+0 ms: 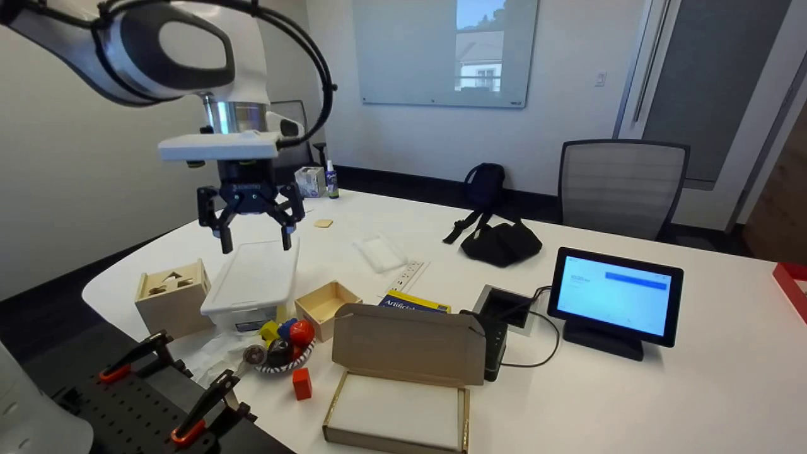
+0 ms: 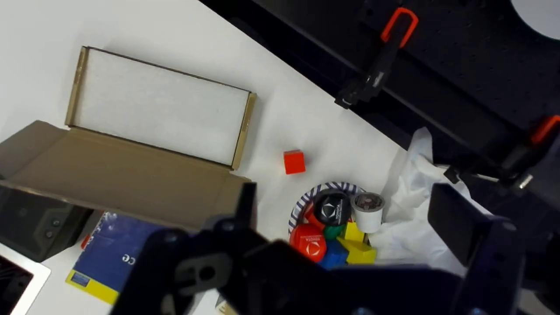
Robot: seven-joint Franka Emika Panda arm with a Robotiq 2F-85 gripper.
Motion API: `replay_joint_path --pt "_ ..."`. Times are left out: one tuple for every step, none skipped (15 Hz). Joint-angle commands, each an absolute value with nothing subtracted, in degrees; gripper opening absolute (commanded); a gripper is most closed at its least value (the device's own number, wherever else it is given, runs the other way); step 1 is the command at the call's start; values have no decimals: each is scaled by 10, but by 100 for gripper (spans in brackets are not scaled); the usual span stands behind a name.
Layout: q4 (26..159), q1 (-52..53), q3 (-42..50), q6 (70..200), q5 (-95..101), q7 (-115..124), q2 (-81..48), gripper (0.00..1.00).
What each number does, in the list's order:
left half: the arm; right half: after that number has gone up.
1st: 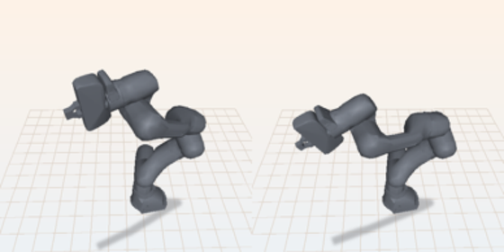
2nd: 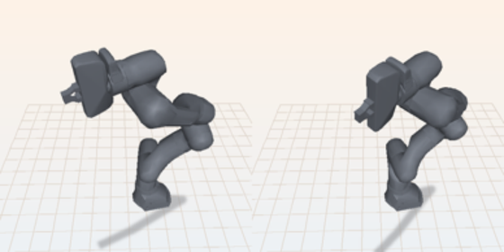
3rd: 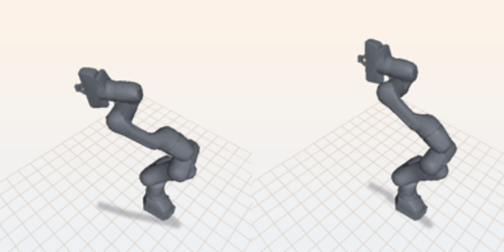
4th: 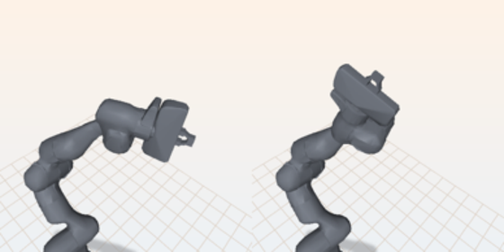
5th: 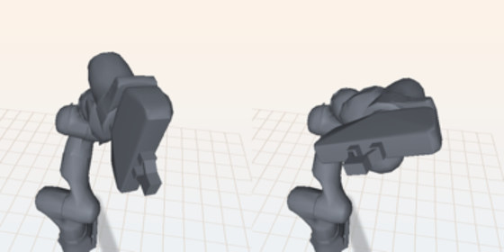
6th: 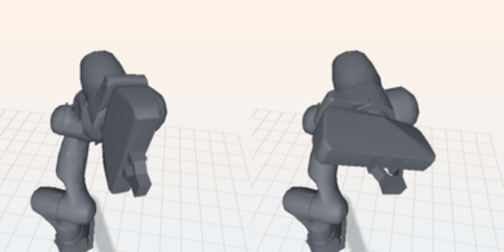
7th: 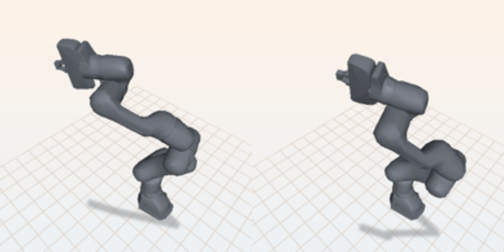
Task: Put the orange block in the left brown box
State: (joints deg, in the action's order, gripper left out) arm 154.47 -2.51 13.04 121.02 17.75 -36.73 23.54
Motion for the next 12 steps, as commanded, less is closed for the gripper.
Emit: replay_joint_path --pt "1608 -45 127 1303 201 -355 227 100" --pt "1622 -51 130 1336 205 -358 219 100" --pt "1597 -51 134 1359 201 -365 177 100" --pt "1606 -58 137 1391 204 -366 162 100" --pt "1607 -62 139 1417 204 -371 144 100" --pt "1606 -69 138 1447 212 -369 120 100" --pt "1606 -77 135 1471 226 -366 96 100" --pt "1605 -82 136 1499 232 -373 65 100" --pt "1605 -89 134 1522 247 -369 40 100" --pt "1605 -90 133 1539 246 -376 18 100" --pt "1605 -92 132 1557 247 -379 -6 100" --pt "1605 -92 129 1568 245 -384 -25 100"
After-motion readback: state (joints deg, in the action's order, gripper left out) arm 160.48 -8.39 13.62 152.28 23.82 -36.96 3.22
